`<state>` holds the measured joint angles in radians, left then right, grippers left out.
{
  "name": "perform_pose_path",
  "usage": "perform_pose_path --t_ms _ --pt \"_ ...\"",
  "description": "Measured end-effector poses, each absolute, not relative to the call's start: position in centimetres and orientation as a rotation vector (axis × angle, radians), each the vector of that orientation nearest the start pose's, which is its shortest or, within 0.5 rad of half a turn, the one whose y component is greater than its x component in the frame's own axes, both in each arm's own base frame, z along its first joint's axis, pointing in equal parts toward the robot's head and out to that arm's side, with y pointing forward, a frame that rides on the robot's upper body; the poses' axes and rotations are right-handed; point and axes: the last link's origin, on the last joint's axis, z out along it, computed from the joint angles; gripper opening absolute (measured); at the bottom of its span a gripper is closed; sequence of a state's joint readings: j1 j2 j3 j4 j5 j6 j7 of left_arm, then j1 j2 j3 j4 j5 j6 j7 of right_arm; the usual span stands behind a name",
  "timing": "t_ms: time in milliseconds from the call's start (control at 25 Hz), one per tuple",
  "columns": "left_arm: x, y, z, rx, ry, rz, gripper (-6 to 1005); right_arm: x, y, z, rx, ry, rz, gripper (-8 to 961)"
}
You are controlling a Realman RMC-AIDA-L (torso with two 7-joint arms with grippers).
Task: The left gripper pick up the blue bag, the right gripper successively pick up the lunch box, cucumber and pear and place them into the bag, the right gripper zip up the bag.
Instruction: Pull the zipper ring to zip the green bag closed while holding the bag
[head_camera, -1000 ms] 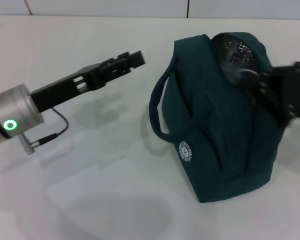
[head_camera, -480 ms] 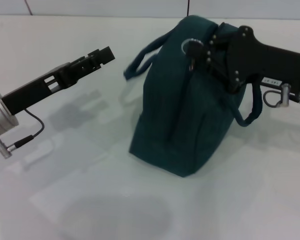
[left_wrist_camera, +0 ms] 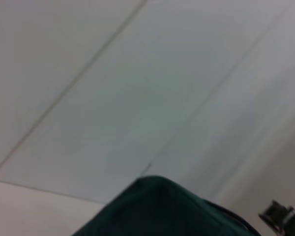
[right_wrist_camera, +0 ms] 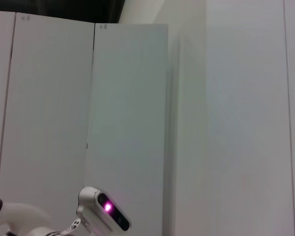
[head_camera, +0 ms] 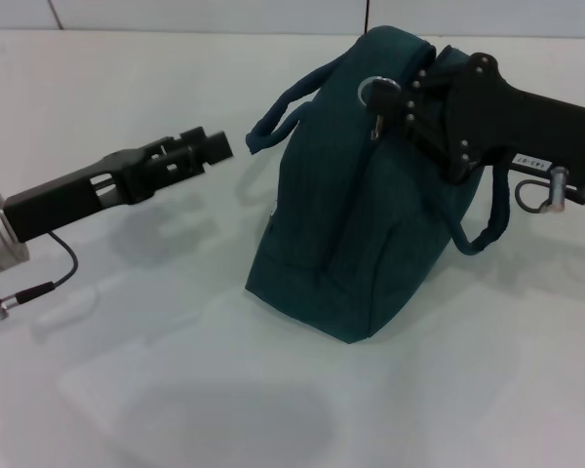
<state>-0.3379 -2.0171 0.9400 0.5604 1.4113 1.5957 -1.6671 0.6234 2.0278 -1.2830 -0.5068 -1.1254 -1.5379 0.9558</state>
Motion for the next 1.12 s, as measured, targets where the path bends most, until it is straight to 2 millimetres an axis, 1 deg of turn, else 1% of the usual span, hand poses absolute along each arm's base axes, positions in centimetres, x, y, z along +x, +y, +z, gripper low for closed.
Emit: perform_pose_path --t_ms 80,120,240,320,560,680,800,960,1120 --pt "-27.5 29.6 2.5 -2.434 -1.118 -1.238 854 16.3 35.0 -1.4 -2.594 -0.030 1.246 1" --pt "-27.0 29.3 2.5 -2.488 -1.047 -1.229 854 16.3 35.0 -1.4 -2.594 -0.029 1.245 1" --pt "-26.5 29.0 2.2 -2.532 -0.960 -1.234 853 16.4 35.0 -1.3 -2.592 -0.027 1.240 1" --pt "-26.3 29.0 2.1 -2.537 -0.945 -1.236 853 16.4 35.0 -1.3 -2.591 -0.026 1.239 1" --pt "-25.0 29.4 0.8 -2.565 -0.890 -1.252 844 16.4 35.1 -1.3 -2.590 -0.026 1.235 1" --pt "-24.6 29.9 0.2 -2.565 -0.880 -1.245 843 16.3 35.1 -1.3 -2.590 -0.030 1.235 2" --pt "-24.7 30.3 -0.2 -2.558 -0.896 -1.212 842 16.3 35.1 -1.3 -2.590 -0.032 1.234 2" --pt "-24.6 30.5 -0.4 -2.552 -0.905 -1.203 841 16.3 35.2 -1.2 -2.586 -0.034 1.233 2" --pt "-24.7 30.9 -1.0 -2.536 -0.946 -1.198 839 16.4 35.2 -1.1 -2.583 -0.035 1.233 2"
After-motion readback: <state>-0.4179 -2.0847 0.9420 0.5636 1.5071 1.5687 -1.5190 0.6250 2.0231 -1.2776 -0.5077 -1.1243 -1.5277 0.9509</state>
